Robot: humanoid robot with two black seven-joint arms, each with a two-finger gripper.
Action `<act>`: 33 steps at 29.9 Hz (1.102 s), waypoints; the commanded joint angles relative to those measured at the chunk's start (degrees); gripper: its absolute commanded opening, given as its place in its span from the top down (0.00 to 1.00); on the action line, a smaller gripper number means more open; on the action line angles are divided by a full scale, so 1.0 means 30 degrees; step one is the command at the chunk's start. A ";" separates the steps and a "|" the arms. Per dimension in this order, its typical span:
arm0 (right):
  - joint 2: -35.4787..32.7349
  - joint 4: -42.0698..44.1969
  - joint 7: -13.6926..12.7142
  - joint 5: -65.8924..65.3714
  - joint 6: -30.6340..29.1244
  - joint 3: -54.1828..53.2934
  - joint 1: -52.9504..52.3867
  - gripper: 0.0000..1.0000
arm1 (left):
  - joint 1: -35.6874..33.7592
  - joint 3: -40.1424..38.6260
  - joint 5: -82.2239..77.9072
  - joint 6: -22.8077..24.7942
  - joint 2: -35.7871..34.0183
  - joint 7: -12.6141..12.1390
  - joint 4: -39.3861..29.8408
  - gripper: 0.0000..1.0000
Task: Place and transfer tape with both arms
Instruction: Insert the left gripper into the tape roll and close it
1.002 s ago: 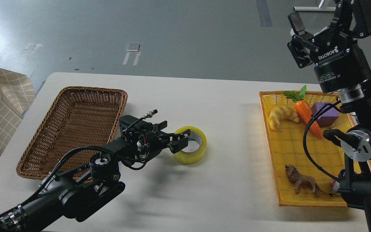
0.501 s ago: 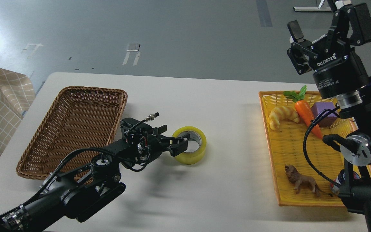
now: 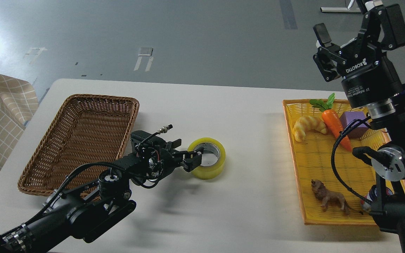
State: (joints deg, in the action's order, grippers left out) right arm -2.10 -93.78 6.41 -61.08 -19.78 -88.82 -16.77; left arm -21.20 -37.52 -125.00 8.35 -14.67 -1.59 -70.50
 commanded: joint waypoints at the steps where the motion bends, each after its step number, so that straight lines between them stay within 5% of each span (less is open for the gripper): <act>1: -0.0003 0.0000 0.0003 0.0000 0.0002 0.0018 0.0053 0.00 | 0.0005 0.0113 0.0000 0.0001 -0.0002 0.0118 0.0062 0.39; 7: -0.0003 -0.0030 0.0003 0.0000 -0.0057 -0.0011 0.0259 0.00 | -0.0024 0.0113 0.0000 0.0001 0.0057 0.0119 0.0092 0.41; 11: 0.0026 0.0000 0.0003 0.0000 -0.0057 0.0076 0.0317 0.00 | -0.0024 0.0113 0.0000 0.0118 0.0028 0.0119 0.0062 0.58; 22: -0.0003 0.0058 0.0032 -0.0030 -0.0057 0.0223 0.0551 0.00 | -0.0112 0.0113 0.0000 0.0118 0.0028 0.0090 0.0063 0.77; 33: -0.0003 0.0058 0.0032 -0.0030 -0.0057 0.0223 0.0785 0.00 | -0.0200 0.0260 0.0000 0.0118 0.0057 0.0090 0.0004 0.84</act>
State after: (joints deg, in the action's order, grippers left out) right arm -2.04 -93.60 6.46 -61.17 -19.96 -88.15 -14.67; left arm -21.76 -36.89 -125.00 8.71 -14.60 -1.36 -70.35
